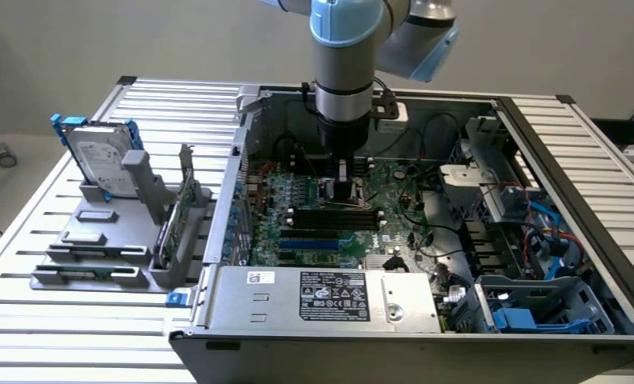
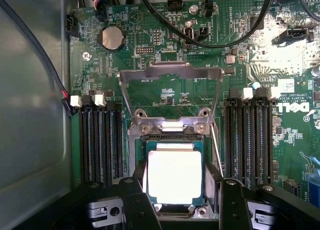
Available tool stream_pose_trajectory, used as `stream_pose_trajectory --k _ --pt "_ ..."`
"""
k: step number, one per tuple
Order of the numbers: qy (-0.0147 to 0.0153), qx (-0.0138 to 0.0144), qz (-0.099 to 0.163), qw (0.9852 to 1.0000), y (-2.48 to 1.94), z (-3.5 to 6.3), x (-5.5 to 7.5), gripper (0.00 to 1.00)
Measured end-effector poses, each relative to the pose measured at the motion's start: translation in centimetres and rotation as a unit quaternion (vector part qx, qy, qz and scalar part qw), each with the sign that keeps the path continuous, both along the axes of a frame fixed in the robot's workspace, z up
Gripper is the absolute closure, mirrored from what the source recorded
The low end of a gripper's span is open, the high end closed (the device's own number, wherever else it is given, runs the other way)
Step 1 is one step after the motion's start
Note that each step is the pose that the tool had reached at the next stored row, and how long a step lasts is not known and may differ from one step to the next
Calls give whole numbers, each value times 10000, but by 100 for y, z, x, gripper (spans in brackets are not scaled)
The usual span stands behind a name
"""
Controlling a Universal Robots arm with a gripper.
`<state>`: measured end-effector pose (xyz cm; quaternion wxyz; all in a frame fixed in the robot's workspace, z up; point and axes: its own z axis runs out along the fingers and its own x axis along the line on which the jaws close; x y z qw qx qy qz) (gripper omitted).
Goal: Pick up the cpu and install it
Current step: 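Place the cpu into insertion slot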
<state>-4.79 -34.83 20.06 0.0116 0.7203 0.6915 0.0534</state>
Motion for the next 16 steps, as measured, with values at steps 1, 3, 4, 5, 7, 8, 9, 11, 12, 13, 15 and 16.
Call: stream_pose_trajectory --k 1,3,4,5,7,8,9,11,12,13,15,16 --pt "0 -7 0 10000 0 -1 0 45" --pt "0 -14 0 10000 -1 -4 -1 45" --pt "0 -14 0 10000 -1 -5 -1 45" --pt "-1 -13 0 10000 0 -7 -1 45" --pt "0 -14 -1 10000 0 -8 -1 45" --pt "-1 -13 0 10000 0 -10 -1 45" --pt "-1 -13 0 10000 0 -13 -1 45" --pt "-1 -13 0 10000 0 -17 -1 45" --pt "-1 -13 0 10000 0 -19 0 45" --pt "-1 -13 0 10000 0 -22 -1 45" --pt "-1 -13 -1 10000 1 -30 -1 45" --pt "-1 -13 0 10000 2 -34 0 45"
